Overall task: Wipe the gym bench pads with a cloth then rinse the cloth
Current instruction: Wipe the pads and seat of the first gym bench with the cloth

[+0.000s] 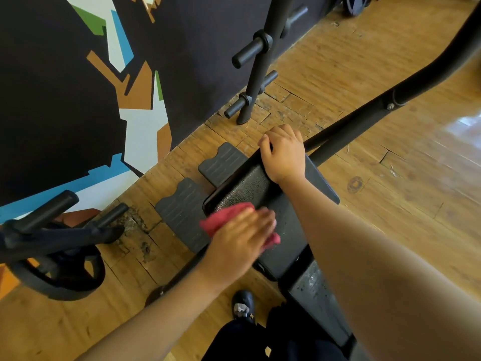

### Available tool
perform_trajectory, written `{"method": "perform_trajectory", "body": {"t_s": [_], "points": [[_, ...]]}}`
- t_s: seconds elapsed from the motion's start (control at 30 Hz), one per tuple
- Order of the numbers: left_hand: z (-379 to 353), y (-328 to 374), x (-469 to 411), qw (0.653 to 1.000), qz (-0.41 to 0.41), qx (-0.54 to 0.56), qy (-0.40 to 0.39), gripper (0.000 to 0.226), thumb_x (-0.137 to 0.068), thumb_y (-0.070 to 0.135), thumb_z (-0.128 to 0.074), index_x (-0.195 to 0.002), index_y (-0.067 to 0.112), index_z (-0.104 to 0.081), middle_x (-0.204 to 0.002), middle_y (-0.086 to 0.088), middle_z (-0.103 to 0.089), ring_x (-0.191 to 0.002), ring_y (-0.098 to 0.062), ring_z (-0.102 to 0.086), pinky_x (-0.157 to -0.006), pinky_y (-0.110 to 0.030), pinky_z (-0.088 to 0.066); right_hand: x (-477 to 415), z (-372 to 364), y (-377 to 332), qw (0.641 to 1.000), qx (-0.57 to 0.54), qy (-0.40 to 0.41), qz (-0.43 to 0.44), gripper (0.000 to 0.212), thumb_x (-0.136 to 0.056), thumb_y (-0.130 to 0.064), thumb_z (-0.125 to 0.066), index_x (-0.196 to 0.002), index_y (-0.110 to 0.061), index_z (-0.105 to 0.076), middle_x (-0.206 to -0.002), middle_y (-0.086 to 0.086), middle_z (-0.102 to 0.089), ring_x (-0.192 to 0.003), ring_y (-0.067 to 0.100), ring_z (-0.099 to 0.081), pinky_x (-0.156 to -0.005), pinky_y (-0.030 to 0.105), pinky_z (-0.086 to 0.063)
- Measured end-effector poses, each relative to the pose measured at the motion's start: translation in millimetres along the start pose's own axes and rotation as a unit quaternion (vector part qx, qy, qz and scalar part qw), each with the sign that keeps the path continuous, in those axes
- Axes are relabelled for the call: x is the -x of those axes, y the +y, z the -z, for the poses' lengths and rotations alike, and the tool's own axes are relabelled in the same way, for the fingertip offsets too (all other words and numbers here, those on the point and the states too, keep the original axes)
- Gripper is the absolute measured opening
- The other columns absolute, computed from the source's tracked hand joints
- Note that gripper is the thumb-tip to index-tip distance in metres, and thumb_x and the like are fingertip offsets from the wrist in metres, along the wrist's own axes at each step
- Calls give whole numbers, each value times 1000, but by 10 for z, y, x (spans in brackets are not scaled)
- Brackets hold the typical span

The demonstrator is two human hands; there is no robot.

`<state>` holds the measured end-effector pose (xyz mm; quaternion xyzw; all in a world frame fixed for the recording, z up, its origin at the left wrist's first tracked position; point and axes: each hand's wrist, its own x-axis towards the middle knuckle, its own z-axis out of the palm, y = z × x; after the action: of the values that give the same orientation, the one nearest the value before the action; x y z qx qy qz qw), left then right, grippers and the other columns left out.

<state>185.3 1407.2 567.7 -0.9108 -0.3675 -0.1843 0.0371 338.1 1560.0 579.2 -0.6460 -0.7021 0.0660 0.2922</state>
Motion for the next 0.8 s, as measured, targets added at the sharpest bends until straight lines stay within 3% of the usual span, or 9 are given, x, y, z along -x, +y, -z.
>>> {"method": "perform_trajectory", "body": {"t_s": [0.1,0.23,0.43,0.6,0.67,0.73,0.8], "points": [[-63,84,21,996,-73,-20,-44,33,-94,14,-55,-125,9,-65,-134,-7,-60,-127,-20,-53,-113,-35,-33,7,0,7,1000,-1,6,5,44,-93,-29,-28,-71,-13,-64,-75,-3,-60,-86,19,-48,-77,24,-21],[181,-188,-149,996,8,-76,-50,40,-98,34,-50,-131,15,-58,-142,-9,-52,-137,-24,-43,-113,-42,-32,-1,-3,1,1000,-10,5,2,43,-93,-29,-28,-70,-14,-61,-75,-4,-58,-85,17,-47,-78,22,-20],[33,60,-87,996,45,-58,-40,34,-97,28,-53,-124,11,-64,-139,-11,-55,-134,-25,-46,-113,-39,-32,-9,-7,20,1000,-11,3,11,35,-92,-28,-35,-72,-16,-60,-78,-3,-59,-87,21,-49,-77,28,-24],[-19,22,-92,998,-11,-39,-43,27,-99,27,-55,-117,12,-69,-134,-9,-59,-131,-24,-51,-110,-38,-38,101,141,211,996,-68,-52,37,33,-97,-34,-41,-111,-15,-63,-118,1,-59,-112,21,-44,-92,30,-29],[-18,-75,-98,998,-37,-32,-50,24,-97,18,-60,-117,9,-68,-134,-11,-59,-131,-25,-50,-110,-39,-38,265,240,440,996,-81,-24,-32,38,-99,-35,-37,-126,-15,-55,-126,4,-56,-118,24,-44,-97,36,-36],[-13,-112,-121,998,-39,-25,-40,23,-95,7,-57,-115,6,-69,-132,-12,-60,-129,-26,-51,-111,-38,-37,421,273,628,981,-88,-9,-174,41,-100,-38,-35,-133,-17,-48,-128,5,-56,-120,25,-48,-95,39,-41],[0,-87,-148,999,-27,-18,-32,26,-96,3,-50,-114,5,-69,-130,-12,-61,-129,-26,-52,-111,-38,-36,489,224,703,948,-70,-45,-306,43,-101,-46,-28,-121,-20,-55,-114,7,-64,-107,28,-58,-84,36,-46]]}}
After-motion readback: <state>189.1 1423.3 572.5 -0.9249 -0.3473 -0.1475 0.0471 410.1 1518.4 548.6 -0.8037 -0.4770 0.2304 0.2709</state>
